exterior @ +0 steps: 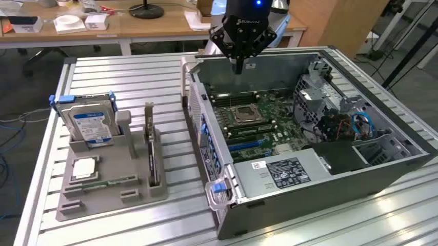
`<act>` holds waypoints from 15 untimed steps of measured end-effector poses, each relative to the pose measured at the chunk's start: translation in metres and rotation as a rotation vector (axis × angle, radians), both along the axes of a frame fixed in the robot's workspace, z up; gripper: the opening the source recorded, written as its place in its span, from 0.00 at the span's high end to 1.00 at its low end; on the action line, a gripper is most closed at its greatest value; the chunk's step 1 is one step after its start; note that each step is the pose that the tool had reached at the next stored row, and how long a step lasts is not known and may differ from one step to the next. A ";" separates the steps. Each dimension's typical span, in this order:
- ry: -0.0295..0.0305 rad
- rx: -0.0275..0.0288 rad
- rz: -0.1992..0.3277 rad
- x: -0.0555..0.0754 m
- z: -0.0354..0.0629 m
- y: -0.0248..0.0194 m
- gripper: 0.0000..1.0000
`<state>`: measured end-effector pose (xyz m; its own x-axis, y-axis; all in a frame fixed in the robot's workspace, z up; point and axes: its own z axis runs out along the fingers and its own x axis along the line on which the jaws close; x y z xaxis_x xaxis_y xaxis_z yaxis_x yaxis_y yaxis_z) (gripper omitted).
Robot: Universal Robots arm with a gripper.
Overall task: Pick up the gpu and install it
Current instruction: 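Reach for the gpu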
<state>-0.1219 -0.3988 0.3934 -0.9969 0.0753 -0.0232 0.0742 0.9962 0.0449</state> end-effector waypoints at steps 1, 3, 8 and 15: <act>-0.0001 0.0001 0.000 0.000 0.0000 0.0000 0.89; -0.0001 0.0002 -0.001 0.000 -0.0001 0.0000 0.89; -0.0002 0.0003 -0.001 0.000 -0.0002 0.0000 0.89; -0.0003 0.0002 -0.001 -0.003 -0.0008 0.0000 0.89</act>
<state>-0.1250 -0.3989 0.3926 -0.9968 0.0766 -0.0234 0.0755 0.9961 0.0452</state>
